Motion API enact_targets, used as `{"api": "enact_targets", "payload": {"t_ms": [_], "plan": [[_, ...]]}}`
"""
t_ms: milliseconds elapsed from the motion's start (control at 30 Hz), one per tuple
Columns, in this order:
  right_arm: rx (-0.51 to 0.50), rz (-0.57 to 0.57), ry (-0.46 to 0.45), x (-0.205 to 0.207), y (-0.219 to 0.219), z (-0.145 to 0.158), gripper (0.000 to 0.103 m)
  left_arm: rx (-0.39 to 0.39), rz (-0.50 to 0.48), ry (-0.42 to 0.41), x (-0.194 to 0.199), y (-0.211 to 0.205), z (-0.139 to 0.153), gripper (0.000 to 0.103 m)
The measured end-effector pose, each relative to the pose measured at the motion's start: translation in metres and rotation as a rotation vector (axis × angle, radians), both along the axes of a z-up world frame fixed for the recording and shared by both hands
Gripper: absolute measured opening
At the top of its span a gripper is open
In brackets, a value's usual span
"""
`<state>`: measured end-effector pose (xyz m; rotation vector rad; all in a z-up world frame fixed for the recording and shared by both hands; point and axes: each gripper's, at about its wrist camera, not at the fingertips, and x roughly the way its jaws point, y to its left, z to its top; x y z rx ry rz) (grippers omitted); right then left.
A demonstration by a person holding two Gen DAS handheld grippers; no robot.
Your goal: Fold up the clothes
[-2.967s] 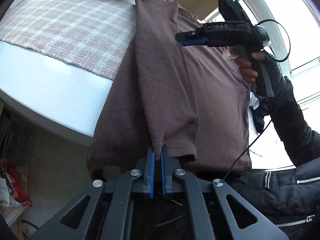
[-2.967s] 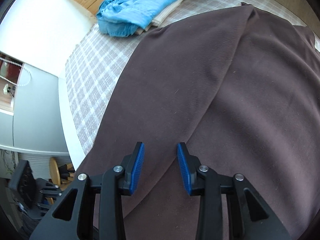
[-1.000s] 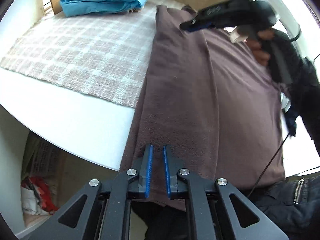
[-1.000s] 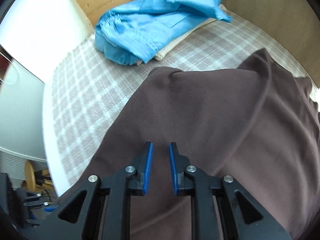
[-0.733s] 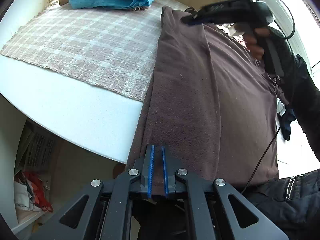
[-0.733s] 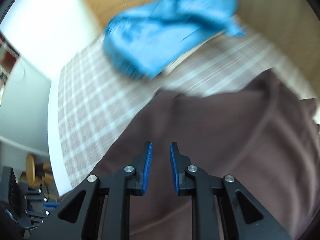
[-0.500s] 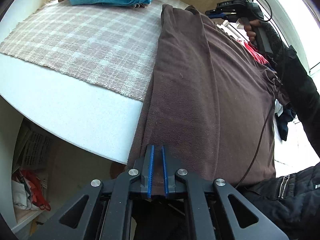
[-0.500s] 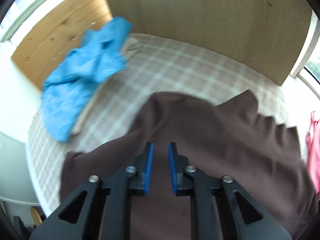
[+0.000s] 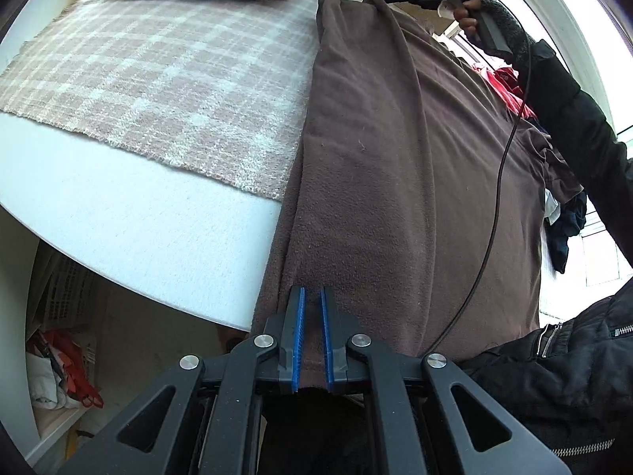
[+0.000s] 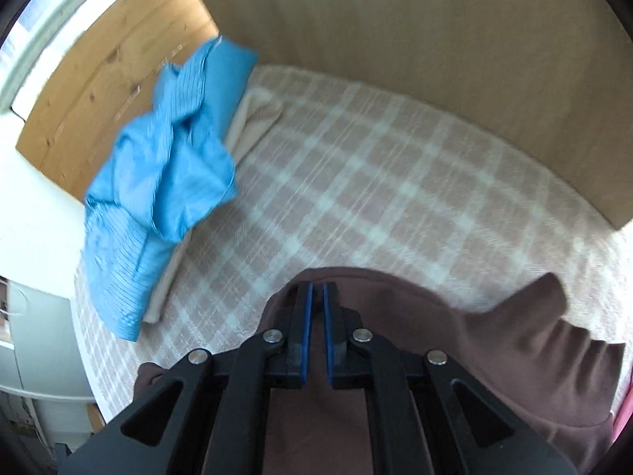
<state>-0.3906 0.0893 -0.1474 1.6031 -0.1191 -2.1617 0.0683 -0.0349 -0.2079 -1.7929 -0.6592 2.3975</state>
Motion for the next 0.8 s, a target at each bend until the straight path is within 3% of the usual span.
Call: {"api": "enact_targets", "payload": {"t_ms": [100, 133, 200, 333, 467, 567, 700, 800], "plan": [[0.116, 0.028, -0.014, -0.006, 0.009, -0.014, 0.006, 0.014, -0.001, -0.008, -0.001, -0.001, -0.001, 0.008], [0.158, 0.023, -0.009, -0.008, 0.014, -0.019, 0.000, 0.020, 0.000, -0.012, -0.002, -0.002, -0.001, 0.008], [0.176, -0.016, 0.003, -0.016, 0.027, -0.016, 0.000, 0.016, -0.007, -0.020, -0.004, 0.000, -0.001, 0.008], [0.127, 0.023, 0.042, -0.007, 0.014, 0.005, 0.006, -0.004, -0.020, -0.032, -0.007, 0.004, 0.000, 0.008], [0.006, 0.172, 0.040, 0.015, -0.026, 0.021, 0.006, -0.016, -0.028, -0.039, -0.008, 0.005, 0.001, 0.008], [0.118, 0.257, 0.020, 0.020, -0.043, 0.008, 0.006, -0.019, -0.026, -0.041, -0.008, 0.006, 0.001, 0.008], [0.180, 0.140, 0.015, -0.007, -0.015, -0.001, 0.002, -0.037, -0.036, -0.030, -0.009, 0.009, 0.001, 0.008], [0.250, 0.163, 0.051, -0.007, -0.017, -0.005, 0.002, -0.024, -0.028, -0.014, -0.006, 0.005, 0.001, 0.008]]}}
